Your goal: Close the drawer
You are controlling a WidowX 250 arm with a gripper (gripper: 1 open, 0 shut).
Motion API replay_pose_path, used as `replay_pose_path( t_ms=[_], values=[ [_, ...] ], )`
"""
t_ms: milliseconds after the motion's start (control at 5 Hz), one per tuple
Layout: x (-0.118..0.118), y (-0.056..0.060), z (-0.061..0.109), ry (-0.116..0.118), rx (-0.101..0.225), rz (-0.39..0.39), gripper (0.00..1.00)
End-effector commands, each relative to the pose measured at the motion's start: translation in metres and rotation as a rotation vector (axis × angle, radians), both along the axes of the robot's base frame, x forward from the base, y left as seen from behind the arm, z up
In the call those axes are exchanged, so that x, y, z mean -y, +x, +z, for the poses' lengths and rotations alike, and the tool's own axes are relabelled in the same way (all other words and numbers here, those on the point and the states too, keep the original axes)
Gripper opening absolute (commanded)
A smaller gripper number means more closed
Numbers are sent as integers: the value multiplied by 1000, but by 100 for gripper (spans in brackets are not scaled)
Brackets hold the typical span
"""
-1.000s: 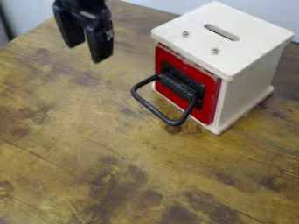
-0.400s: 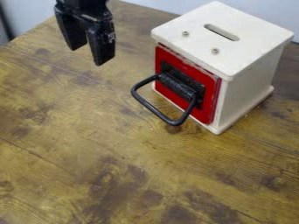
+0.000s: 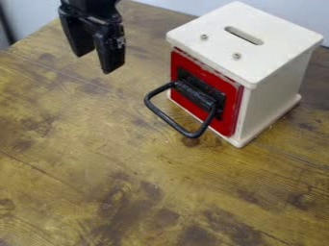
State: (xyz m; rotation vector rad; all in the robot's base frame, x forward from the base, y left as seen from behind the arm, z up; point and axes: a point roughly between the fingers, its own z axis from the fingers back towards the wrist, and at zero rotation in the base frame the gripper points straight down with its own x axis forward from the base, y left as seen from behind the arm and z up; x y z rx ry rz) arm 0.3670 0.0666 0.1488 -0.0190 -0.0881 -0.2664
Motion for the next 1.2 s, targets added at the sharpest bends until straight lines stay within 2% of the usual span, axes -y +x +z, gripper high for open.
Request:
replay_pose_path(
  t_ms=[0, 200, 400, 600, 1000],
  values=[
    [-11, -3, 47, 37, 119, 77, 100],
    [-5, 1, 51, 35, 138, 118, 100],
    [3, 3, 50, 24, 146, 76, 100],
    [13, 4, 45, 12, 131, 34, 100],
    [-1, 3, 36, 15, 94, 105, 100]
  ],
)
